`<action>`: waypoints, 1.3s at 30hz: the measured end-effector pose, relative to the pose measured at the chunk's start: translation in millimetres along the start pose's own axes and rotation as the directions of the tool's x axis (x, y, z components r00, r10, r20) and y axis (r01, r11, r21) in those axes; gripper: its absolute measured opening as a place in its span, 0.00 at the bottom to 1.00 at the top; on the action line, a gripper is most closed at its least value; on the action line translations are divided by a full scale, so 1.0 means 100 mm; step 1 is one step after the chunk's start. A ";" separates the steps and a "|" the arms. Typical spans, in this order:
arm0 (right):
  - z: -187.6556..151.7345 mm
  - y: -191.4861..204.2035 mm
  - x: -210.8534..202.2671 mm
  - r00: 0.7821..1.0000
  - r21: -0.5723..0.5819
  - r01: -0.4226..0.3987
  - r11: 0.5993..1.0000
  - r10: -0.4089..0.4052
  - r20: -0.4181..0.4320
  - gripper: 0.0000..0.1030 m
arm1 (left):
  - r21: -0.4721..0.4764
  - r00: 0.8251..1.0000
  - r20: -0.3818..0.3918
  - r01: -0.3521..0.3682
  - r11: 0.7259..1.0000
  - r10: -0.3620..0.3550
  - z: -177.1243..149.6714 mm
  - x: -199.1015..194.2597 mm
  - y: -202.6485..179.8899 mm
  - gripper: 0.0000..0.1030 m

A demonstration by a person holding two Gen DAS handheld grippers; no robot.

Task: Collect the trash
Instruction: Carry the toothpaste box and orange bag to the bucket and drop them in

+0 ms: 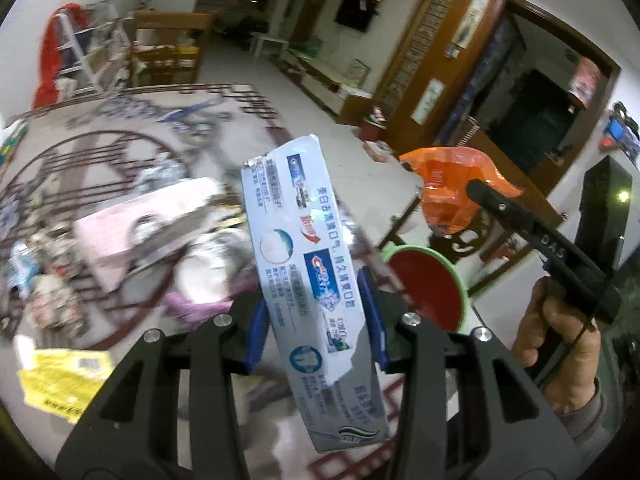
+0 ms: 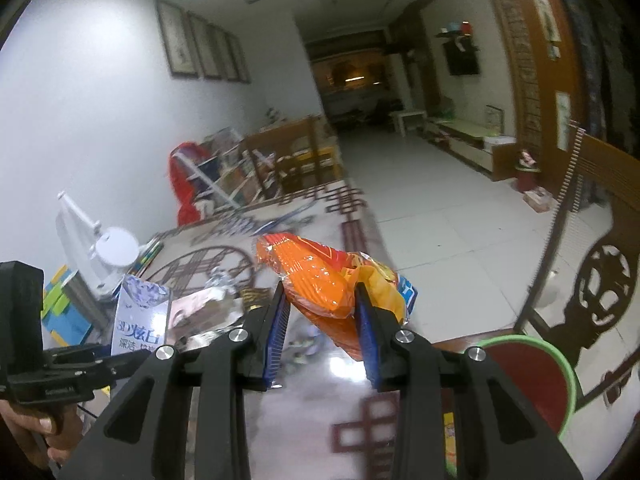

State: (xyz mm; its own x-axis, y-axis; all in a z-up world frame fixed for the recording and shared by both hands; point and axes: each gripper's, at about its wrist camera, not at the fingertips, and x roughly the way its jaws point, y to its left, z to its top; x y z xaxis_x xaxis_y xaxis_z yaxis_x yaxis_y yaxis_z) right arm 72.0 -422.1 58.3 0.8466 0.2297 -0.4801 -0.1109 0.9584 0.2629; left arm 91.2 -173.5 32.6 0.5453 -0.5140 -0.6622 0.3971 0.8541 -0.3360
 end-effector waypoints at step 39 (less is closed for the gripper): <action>-0.39 -1.96 -0.61 0.951 0.363 0.307 0.880 -0.295 -0.089 0.30 | 0.231 0.947 -0.263 0.246 0.941 -0.183 0.01 1.90 -1.98 0.39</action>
State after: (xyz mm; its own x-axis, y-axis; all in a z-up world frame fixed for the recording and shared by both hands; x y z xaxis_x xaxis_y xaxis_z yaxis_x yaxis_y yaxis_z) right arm 22.3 -617.3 3.6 0.7916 -0.0486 -0.6091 0.3508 0.8523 0.3879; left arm 117.0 -440.7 -26.4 0.2496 -0.6224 -0.7418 0.6788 0.6588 -0.3243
